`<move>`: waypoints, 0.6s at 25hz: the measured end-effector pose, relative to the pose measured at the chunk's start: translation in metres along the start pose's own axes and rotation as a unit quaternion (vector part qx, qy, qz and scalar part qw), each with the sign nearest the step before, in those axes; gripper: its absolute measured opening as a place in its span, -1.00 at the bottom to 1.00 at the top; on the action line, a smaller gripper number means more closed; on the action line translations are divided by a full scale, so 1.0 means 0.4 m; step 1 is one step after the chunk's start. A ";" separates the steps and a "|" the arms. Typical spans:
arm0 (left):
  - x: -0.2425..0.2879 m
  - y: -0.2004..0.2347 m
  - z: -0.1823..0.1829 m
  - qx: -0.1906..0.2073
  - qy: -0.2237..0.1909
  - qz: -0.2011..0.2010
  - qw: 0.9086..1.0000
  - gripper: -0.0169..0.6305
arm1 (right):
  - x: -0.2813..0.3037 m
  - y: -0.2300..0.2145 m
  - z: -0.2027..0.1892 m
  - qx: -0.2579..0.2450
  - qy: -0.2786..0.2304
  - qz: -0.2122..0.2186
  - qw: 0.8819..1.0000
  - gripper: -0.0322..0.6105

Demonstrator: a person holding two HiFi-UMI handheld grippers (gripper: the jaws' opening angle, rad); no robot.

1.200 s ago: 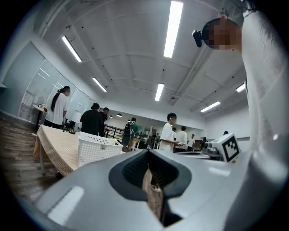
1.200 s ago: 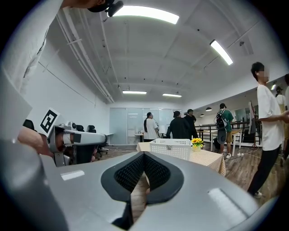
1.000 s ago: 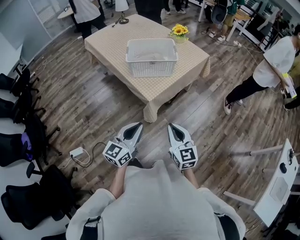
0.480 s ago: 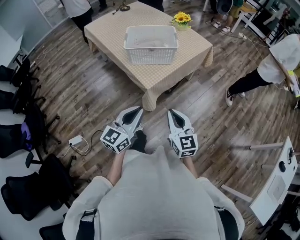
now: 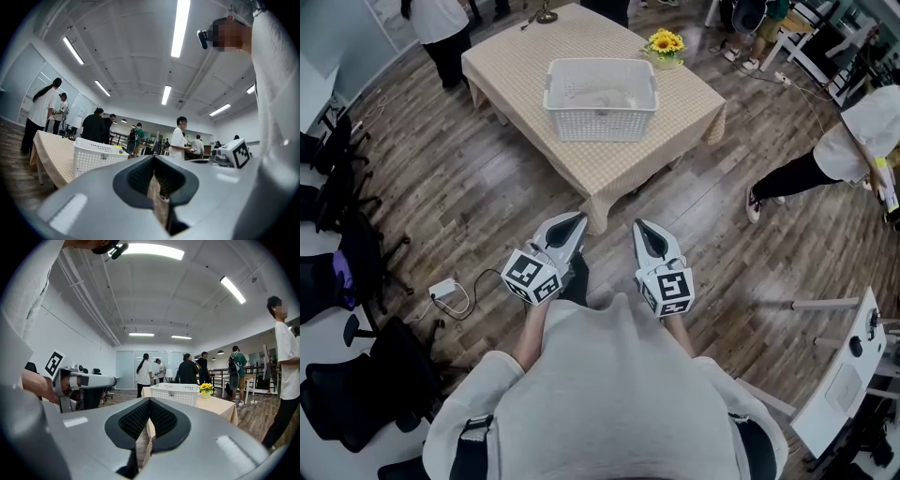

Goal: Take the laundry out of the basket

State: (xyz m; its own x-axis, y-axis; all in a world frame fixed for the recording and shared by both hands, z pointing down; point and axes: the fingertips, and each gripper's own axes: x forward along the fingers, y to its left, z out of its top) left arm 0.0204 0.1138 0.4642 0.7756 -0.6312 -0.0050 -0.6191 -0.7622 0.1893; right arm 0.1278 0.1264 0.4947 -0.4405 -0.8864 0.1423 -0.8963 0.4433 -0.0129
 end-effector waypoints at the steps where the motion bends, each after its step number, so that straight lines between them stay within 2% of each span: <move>1: 0.012 0.016 -0.001 -0.001 0.000 -0.001 1.000 -0.92 | 0.019 -0.009 0.001 0.000 0.000 -0.001 1.000 -0.90; 7: 0.113 0.160 0.002 -0.006 0.005 -0.010 1.000 -0.92 | 0.176 -0.077 0.020 -0.006 0.003 -0.013 1.000 -0.90; 15: 0.237 0.424 0.078 -0.006 0.005 -0.018 1.000 -0.92 | 0.450 -0.143 0.092 -0.012 0.009 -0.028 0.999 -0.90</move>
State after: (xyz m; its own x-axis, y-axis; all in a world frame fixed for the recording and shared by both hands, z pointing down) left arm -0.0150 -0.0796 0.4650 0.7985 -0.6019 -0.0030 -0.5891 -0.7825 0.2016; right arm 0.0981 -0.0634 0.4844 -0.3885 -0.9073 0.1608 -0.9178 0.3966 0.0199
